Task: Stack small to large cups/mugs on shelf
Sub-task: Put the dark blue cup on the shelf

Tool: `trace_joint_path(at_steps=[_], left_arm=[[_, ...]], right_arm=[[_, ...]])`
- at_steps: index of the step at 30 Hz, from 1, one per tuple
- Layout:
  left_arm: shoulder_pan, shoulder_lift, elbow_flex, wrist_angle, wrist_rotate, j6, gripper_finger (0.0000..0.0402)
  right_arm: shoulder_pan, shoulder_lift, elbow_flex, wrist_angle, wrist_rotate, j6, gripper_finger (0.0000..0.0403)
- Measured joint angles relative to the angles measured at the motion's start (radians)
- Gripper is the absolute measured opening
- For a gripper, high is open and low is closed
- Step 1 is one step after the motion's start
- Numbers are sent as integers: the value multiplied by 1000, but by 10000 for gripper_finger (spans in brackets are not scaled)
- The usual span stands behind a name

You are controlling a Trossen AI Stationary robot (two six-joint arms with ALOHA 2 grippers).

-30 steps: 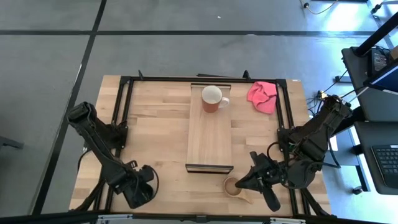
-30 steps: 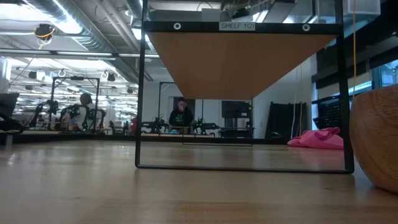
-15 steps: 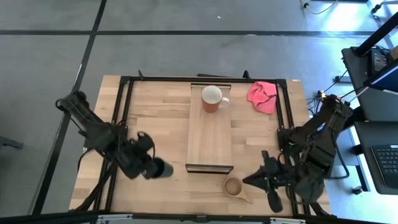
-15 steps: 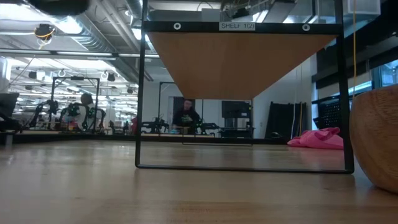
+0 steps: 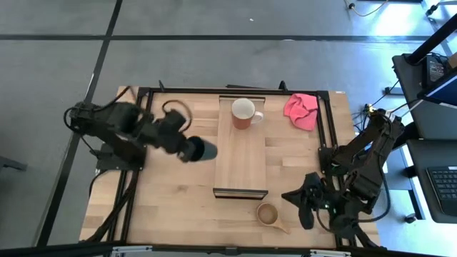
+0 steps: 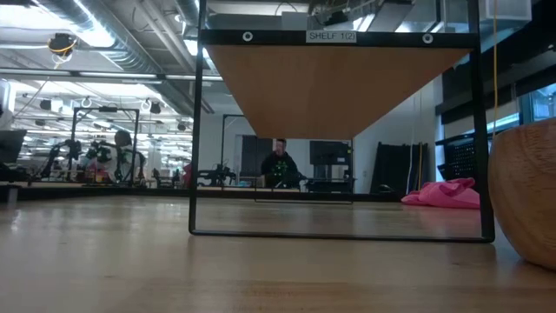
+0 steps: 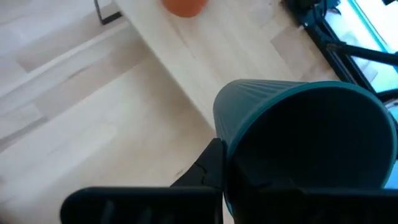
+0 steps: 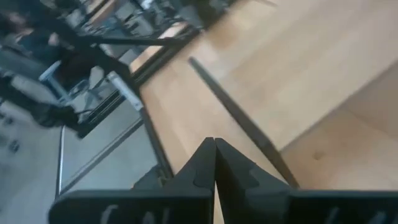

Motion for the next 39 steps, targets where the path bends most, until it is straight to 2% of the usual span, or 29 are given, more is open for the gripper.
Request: trace_joint_path(at_steps=[5, 9, 19, 25, 30, 39], left_arm=[[111, 86, 9, 106, 118, 142, 0], [167, 153, 9, 201, 175, 232, 0], [262, 248, 10, 290, 232, 322, 0], [279, 281, 10, 317, 251, 342, 0], [300, 307, 10, 336, 281, 349, 0], [349, 334, 11, 345, 288, 404, 0]], right_arm=[[-13, 0, -1, -9, 25, 39, 8], [-15, 0, -1, -7, 125, 36, 8], [-28, 1, -1, 19, 265, -21, 8], [-87, 2, -1, 51, 353, -21, 8], [-164, 2, -1, 32, 270, -69, 8], [-377, 7, -1, 20, 0, -237, 8]])
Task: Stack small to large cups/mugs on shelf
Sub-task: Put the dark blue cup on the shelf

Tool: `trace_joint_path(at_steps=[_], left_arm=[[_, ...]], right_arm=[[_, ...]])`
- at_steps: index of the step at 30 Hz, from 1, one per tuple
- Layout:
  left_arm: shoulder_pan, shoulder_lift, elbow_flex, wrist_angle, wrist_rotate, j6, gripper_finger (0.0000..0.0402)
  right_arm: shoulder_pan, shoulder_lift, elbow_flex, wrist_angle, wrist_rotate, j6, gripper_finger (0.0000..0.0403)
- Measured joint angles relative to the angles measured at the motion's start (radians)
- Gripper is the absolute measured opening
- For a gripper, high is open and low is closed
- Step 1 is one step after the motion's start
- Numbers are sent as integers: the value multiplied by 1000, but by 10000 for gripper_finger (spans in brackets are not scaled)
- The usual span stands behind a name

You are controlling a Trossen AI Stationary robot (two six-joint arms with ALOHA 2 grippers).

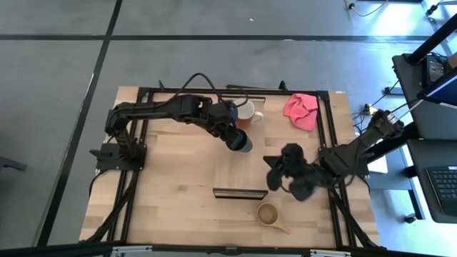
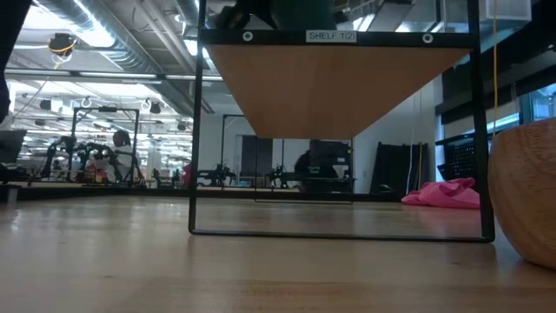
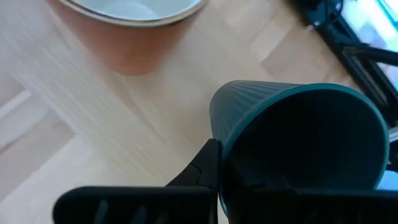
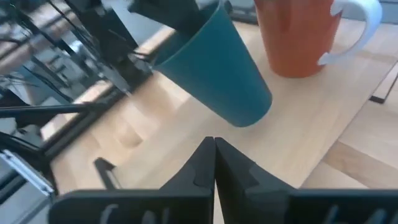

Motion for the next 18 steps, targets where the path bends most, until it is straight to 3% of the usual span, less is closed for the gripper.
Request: trace_joint_path(at_steps=[18], left_arm=[[37, 4, -2, -3, 31, 69, 1]], right_arm=[[-203, 71, 0, 0, -192, -131, 8]])
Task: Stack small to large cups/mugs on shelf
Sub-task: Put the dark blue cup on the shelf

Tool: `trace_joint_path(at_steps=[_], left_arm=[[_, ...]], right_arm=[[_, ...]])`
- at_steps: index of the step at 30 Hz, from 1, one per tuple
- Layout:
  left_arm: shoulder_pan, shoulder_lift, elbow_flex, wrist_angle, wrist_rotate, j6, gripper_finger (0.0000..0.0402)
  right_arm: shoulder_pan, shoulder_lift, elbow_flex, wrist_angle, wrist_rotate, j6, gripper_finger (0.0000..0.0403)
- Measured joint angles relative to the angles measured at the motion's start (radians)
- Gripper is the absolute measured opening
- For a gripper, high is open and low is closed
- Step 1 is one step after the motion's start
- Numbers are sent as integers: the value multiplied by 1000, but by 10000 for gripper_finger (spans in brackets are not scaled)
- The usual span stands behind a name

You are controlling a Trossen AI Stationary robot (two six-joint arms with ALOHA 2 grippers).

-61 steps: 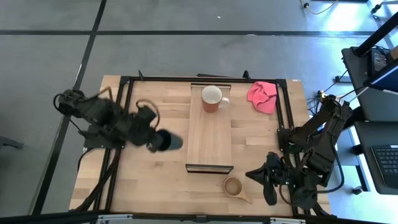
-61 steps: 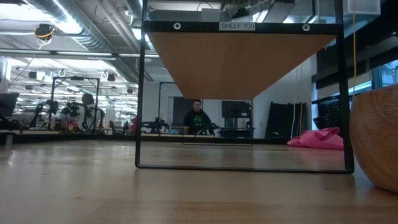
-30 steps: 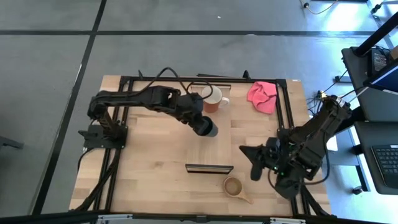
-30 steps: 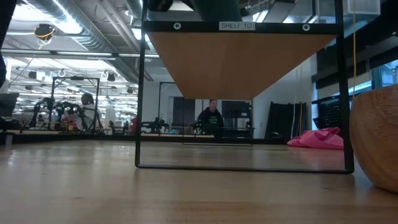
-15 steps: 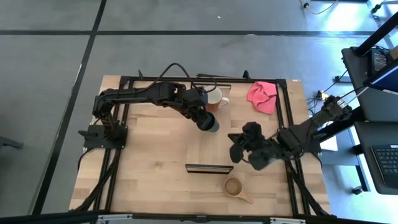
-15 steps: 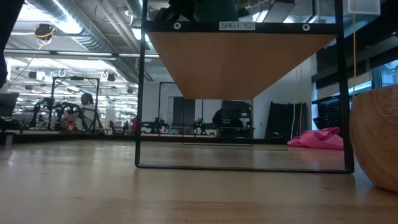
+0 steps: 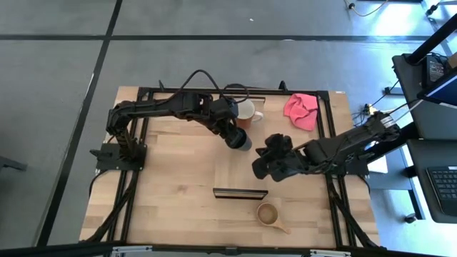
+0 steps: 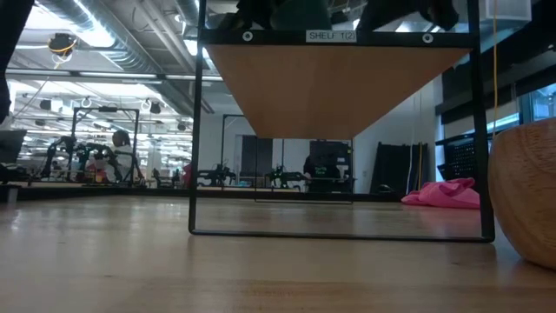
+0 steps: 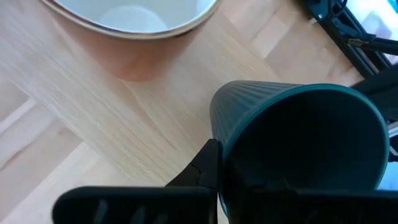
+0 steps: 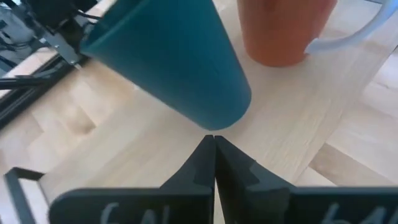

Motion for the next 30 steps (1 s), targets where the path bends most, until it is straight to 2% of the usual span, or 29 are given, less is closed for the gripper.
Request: trace_joint_path(at_steps=[14, 30], left_arm=[[0, 0, 0, 7, 28, 0, 3], [-22, 0, -1, 0, 36, -1, 5]], right_arm=[[-67, 15, 0, 135, -55, -149, 8], [-76, 62, 0, 70, -48, -149, 8]])
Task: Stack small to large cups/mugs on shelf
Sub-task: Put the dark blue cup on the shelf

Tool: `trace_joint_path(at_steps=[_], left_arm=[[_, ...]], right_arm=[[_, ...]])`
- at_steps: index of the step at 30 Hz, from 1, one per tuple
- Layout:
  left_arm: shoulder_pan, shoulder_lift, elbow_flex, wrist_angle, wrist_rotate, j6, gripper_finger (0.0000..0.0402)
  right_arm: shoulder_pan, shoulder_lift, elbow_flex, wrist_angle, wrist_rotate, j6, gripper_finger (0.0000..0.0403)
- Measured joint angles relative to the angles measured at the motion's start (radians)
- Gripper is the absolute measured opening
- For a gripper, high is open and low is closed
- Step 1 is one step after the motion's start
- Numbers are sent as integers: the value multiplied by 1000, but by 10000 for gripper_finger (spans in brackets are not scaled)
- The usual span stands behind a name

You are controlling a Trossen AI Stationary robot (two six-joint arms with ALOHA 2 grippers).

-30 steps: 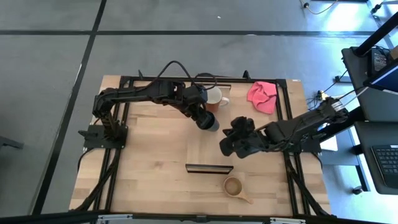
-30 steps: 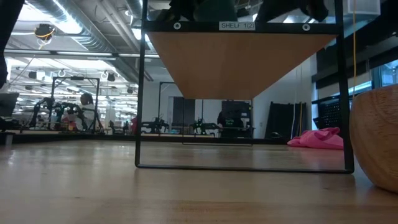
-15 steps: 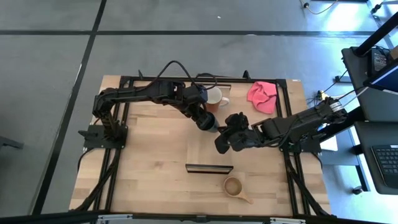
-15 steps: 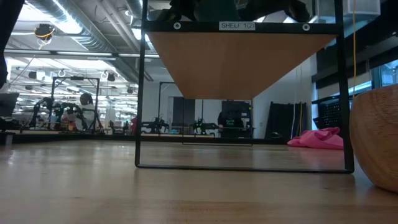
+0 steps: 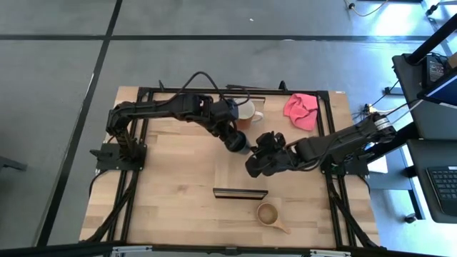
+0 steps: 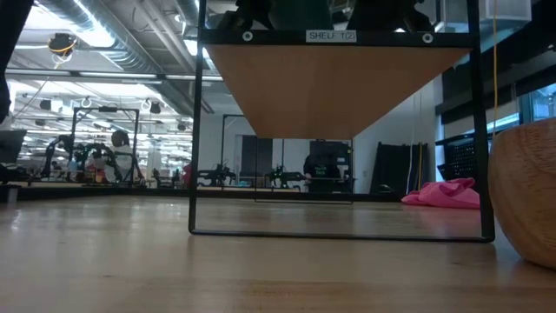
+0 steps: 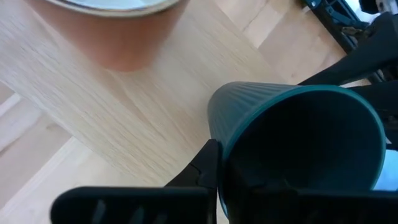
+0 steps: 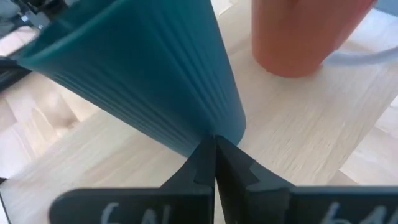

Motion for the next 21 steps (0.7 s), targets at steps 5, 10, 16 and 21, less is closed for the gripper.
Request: trace_joint_path(at_steps=[5, 10, 16, 21], left_arm=[[-2, 0, -1, -3, 1, 0, 4], [-3, 0, -1, 4, 8, 1, 12], [-3, -2, -1, 37, 15, 3, 36], [-8, -2, 0, 60, 15, 7, 52]], right_arm=[[0, 22, 0, 1, -2, 0, 8], [0, 29, 0, 2, -7, 4, 8], [0, 29, 0, 5, -20, 6, 8], [0, 29, 0, 5, -26, 20, 8]])
